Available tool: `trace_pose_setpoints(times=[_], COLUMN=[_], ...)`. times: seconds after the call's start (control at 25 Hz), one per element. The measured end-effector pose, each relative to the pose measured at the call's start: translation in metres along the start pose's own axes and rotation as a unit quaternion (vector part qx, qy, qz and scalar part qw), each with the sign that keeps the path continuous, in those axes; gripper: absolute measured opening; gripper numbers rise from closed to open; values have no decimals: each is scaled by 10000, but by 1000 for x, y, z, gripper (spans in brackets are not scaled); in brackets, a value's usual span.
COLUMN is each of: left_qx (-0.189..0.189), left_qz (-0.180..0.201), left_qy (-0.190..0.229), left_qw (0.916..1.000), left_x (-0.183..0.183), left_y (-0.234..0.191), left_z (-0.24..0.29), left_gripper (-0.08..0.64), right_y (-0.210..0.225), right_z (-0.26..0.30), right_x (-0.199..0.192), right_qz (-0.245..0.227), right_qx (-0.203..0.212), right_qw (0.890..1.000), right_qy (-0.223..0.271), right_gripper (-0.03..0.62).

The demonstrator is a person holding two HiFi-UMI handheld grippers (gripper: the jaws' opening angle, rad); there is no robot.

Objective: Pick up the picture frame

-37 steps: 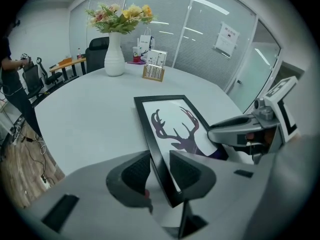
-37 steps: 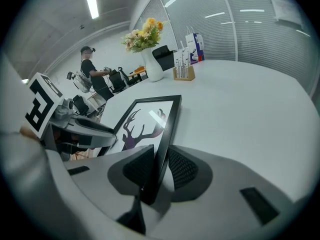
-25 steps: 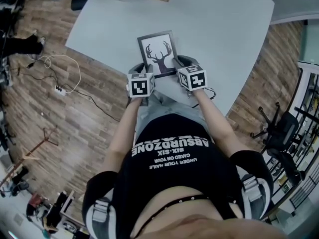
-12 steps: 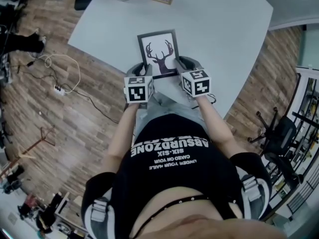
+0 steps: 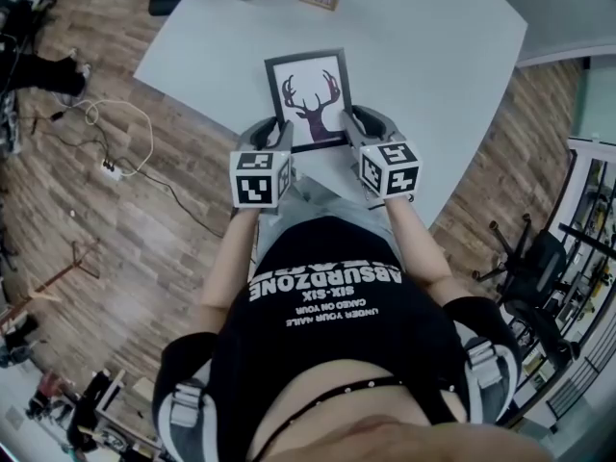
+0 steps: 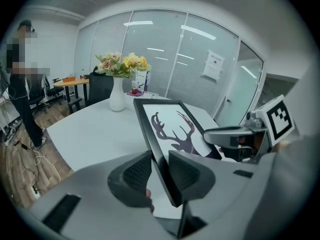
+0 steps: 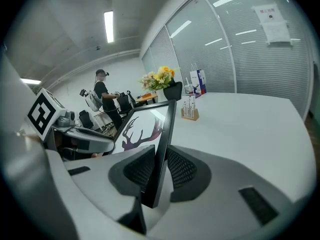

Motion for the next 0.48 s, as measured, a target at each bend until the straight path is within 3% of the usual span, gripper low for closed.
trace_pose_setpoints(times=[0.16,0.48], left_qx=[8,-36], left_qz=[151,519], left_qy=[209,550], left_qw=[9997,9971], left_x=[18,30], left_y=[4,25], left_z=[-13,-46], left_gripper=[117,117], right_y=[-5,-19], right_z=[-12,-52], right_x=[13,29], right_qz=[58,-266], right_qx=[-27,-122], right_qw=[9993,9944], right_qy=[356,1012], right_gripper=[89,89])
Point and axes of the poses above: the fingertips, and each gripper's own axes: z forward along the fingers, y to its right, x out of its top, the point moved 3 cm from there along -z, backward along the fingers, and after that the axes turned 4 degrees about x, right-handed, at the moved point
